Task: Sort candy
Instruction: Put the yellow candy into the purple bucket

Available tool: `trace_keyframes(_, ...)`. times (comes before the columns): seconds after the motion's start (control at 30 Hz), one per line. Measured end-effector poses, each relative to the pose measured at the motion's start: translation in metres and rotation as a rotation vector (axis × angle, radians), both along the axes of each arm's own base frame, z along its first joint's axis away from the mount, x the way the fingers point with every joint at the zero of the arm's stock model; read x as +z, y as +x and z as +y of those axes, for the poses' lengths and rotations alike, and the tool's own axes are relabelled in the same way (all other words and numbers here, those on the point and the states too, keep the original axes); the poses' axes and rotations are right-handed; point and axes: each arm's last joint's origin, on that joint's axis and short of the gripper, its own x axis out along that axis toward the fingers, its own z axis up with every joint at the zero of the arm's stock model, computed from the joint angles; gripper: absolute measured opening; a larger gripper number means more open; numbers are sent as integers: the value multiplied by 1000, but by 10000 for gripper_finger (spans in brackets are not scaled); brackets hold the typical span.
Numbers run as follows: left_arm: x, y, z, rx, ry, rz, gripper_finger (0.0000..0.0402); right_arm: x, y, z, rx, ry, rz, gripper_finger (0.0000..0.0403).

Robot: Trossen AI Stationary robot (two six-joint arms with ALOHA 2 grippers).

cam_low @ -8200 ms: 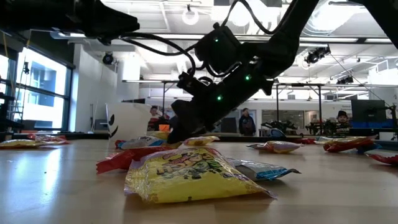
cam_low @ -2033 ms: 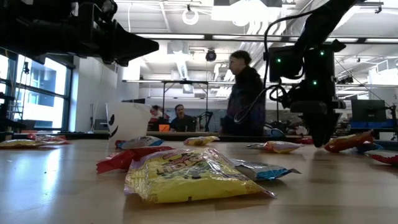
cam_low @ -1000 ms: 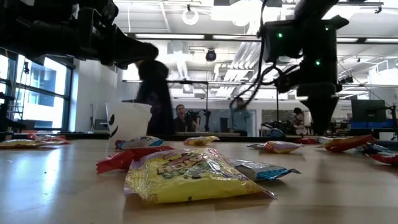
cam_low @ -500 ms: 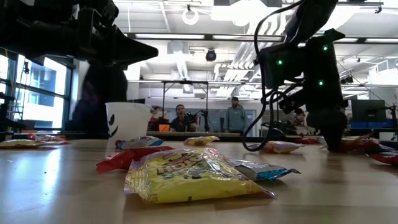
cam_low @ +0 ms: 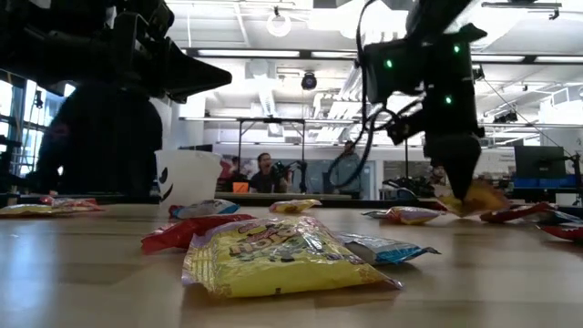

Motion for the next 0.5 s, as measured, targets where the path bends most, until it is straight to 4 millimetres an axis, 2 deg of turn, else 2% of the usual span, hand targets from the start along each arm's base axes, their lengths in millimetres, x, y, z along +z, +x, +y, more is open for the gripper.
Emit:
trace_keyframes(0.1,0,0,0,0,0,0,19,13,7,10,46,-12,-12,17)
trace_keyframes(0.23,0,0,0,0,0,0,19,36,14,35,102,-31,-26,5)
trace_keyframes(0.4,0,0,0,0,0,0,19,69,14,79,121,3,-59,7)
trace_keyframes(0.5,0,0,0,0,0,0,19,87,7,110,107,54,-72,3)
